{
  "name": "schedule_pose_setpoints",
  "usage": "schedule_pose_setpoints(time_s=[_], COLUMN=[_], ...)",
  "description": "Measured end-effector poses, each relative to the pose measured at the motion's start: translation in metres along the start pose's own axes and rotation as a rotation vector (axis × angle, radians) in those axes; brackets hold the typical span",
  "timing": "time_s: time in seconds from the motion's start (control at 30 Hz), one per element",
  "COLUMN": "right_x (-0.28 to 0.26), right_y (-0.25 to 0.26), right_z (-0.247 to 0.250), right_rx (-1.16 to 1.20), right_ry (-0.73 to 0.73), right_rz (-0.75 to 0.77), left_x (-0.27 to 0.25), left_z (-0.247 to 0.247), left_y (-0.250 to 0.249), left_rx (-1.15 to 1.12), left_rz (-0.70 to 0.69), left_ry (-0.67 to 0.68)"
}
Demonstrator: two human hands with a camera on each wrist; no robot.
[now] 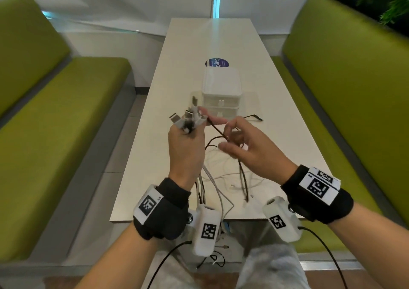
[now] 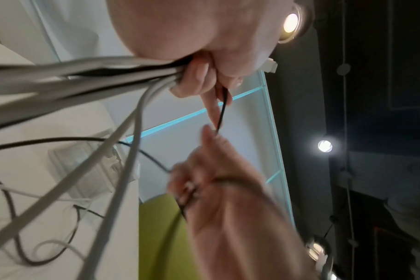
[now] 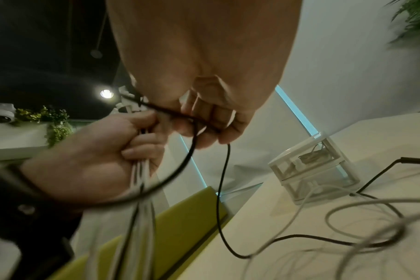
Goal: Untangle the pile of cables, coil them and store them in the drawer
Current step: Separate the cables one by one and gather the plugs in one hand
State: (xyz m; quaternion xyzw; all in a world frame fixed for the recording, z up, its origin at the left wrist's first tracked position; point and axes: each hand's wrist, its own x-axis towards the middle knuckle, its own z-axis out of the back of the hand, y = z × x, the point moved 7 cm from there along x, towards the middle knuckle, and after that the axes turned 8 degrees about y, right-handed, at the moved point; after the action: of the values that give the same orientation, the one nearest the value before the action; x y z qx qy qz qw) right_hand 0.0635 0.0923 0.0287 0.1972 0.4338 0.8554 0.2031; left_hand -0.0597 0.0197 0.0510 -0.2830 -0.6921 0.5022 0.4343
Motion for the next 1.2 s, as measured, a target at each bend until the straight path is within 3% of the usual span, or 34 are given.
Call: schedule_pose_setpoints(time_s=[0.1, 0.23, 0.33, 0.43, 0.53, 0.67, 0.83, 0.93, 1.0, 1.1, 1.2], right_x=[-0.009, -0.018, -0.014, -0.012, -0.015, -0.022, -0.03, -0.03, -0.028, -0.026, -0.018], right_y=[-0.018, -0.04, -0.056, -0.069, -0.064, -0.048, -0.021, -0.011, -0.007, -0.001, 0.0], right_z=[-0.016, -0.026, -0.025, -0.016, -0.012, -0.009, 0.005, 0.006, 0.01, 0.015, 0.009], right_rx=[-0.287, -0.402, -0.72, -0.979, -0.857, -0.783, -0.5, -0.284, -0.162, -0.083, -0.06], right_ry=[0.09, 0.257, 0.354, 0.349, 0.298, 0.229, 0.036, -0.021, -0.079, -0.171, -0.17], right_rz=[-0.029, -0.122, -0.215, -0.303, -0.266, -0.131, 0.014, 0.036, 0.025, 0.036, 0.05], left_x=[0.006, 0.014, 0.015, 0.009, 0.007, 0.009, 0.011, 0.01, 0.009, 0.007, 0.003], left_z=[0.018, 0.046, 0.049, 0.042, 0.034, 0.031, 0.025, 0.015, 0.007, -0.005, -0.015], left_y=[-0.016, -0.029, -0.034, -0.036, -0.022, -0.012, -0.008, -0.004, 0.002, 0.011, 0.02], left_rx=[-0.165, -0.217, -0.157, 0.04, 0.107, 0.138, 0.069, 0.007, 0.081, 0.187, 0.252], left_rz=[-0.006, 0.04, -0.004, -0.09, -0.058, -0.025, -0.02, 0.019, 0.078, 0.087, 0.104], left_ry=[-0.091, -0.233, -0.176, -0.052, 0.002, -0.033, 0.013, 0.086, 0.158, 0.225, 0.26])
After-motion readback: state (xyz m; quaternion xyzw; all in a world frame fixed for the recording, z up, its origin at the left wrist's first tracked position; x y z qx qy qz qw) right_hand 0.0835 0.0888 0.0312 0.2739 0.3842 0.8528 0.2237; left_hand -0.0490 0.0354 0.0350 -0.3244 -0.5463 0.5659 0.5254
